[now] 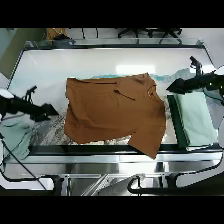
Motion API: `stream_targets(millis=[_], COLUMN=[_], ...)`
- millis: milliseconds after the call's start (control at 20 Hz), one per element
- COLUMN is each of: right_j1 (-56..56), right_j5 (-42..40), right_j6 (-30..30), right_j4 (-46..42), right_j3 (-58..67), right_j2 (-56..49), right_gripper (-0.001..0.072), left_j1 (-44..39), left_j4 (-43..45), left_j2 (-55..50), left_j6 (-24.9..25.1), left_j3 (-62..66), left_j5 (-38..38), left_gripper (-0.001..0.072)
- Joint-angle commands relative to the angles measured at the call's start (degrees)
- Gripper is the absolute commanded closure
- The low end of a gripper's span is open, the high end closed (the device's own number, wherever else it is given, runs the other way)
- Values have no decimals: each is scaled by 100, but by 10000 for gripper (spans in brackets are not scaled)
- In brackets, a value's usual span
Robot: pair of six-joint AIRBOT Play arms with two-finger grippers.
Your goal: Fold the shirts.
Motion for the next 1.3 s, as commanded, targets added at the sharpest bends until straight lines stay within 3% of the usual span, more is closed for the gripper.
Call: stream_targets(millis=[0,150,550,850,900,950,1050,1100,1150,1200,1250], right_j1=[-35,-24,-26,-127,-179,-238,-372,-426,-481,-520,-544], right_j5=[103,52,70,221,221,223,243,323,417,468,485], right_j6=[-70,-87,-109,-105,-105,-103,-103,-103,-103,-101,-101], right_j4=[83,111,127,122,125,122,125,120,118,103,59], right_j3=[-490,-505,-505,-505,-505,-505,-505,-507,-516,-544,-586], right_j2=[109,116,122,122,122,122,122,122,122,122,122], right_gripper=[351,351,351,351,351,351,351,351,351,351,351], left_j1=[101,-76,-481,-691,-680,-680,-680,-680,-680,-680,-680], left_j4=[-155,-951,-863,-1043,-1043,-1043,-1029,-1029,-1025,-1025,-1025], left_j2=[197,197,26,-629,-647,-636,-546,-492,-457,-450,-457], left_j6=[544,1130,1145,1132,1038,1025,1010,1012,1012,1014,1014], left_j3=[-1036,-1215,-1217,-1228,-1228,-1226,-1228,-1228,-1228,-1228,-1228], left_j5=[599,774,634,-728,-885,-979,-955,-872,-828,-820,-813], left_gripper=[19,19,19,20,74,184,190,240,376,459,477])
